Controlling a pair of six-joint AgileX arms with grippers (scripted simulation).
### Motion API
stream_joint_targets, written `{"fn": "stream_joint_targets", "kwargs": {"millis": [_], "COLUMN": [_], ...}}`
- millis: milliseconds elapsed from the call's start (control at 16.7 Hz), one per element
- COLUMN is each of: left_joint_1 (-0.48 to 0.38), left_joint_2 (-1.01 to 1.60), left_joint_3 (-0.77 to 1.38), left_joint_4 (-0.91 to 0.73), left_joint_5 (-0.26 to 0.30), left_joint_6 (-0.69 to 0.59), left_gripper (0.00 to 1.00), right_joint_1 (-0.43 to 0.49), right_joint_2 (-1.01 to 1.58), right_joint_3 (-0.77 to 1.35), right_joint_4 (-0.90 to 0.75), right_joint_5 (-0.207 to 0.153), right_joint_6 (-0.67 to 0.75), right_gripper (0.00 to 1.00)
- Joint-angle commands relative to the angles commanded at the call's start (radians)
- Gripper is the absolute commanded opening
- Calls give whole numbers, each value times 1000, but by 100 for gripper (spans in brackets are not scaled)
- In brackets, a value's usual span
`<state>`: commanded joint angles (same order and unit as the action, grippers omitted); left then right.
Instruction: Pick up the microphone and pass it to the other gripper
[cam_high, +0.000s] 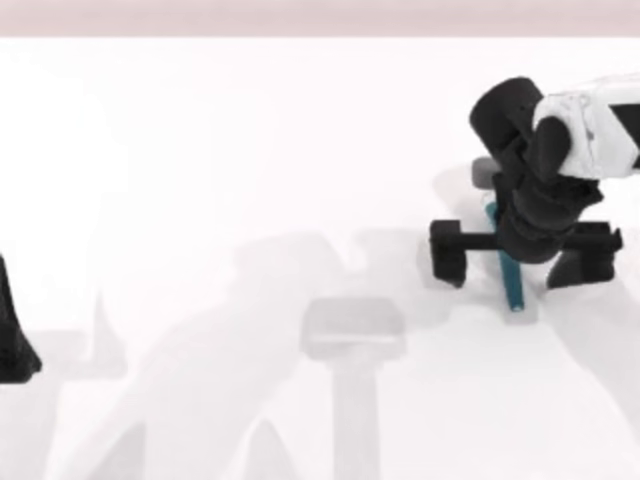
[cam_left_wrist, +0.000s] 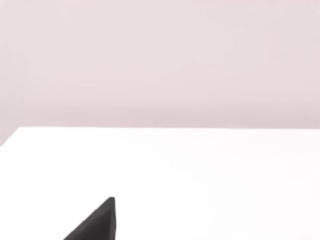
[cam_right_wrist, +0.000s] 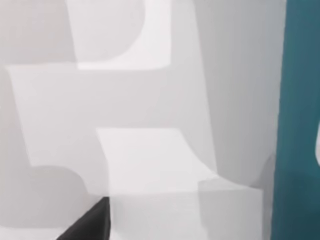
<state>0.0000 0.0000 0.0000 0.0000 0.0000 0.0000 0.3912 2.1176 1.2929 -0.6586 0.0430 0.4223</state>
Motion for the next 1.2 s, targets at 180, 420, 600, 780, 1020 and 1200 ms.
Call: {"fn": "stream_joint_targets", "kwargs": {"millis": [180, 420, 600, 780, 1020, 1200], "left_joint_1": [0, 0, 0, 0, 0, 0], "left_joint_2": [0, 0, 0, 0, 0, 0], "left_joint_3": [0, 0, 0, 0, 0, 0], "left_joint_4": [0, 0, 0, 0, 0, 0], "left_joint_5": [0, 0, 0, 0, 0, 0], "left_joint_6": [0, 0, 0, 0, 0, 0], "left_gripper": [100, 100, 100, 100, 100, 100], "right_joint_1": [0, 0, 0, 0, 0, 0], "right_joint_2": [0, 0, 0, 0, 0, 0], "right_joint_3": [0, 0, 0, 0, 0, 0], "right_joint_4": [0, 0, 0, 0, 0, 0], "right_joint_5": [0, 0, 0, 0, 0, 0], "right_joint_6": [0, 0, 0, 0, 0, 0], "right_gripper": [92, 62, 40, 17, 0, 0]}}
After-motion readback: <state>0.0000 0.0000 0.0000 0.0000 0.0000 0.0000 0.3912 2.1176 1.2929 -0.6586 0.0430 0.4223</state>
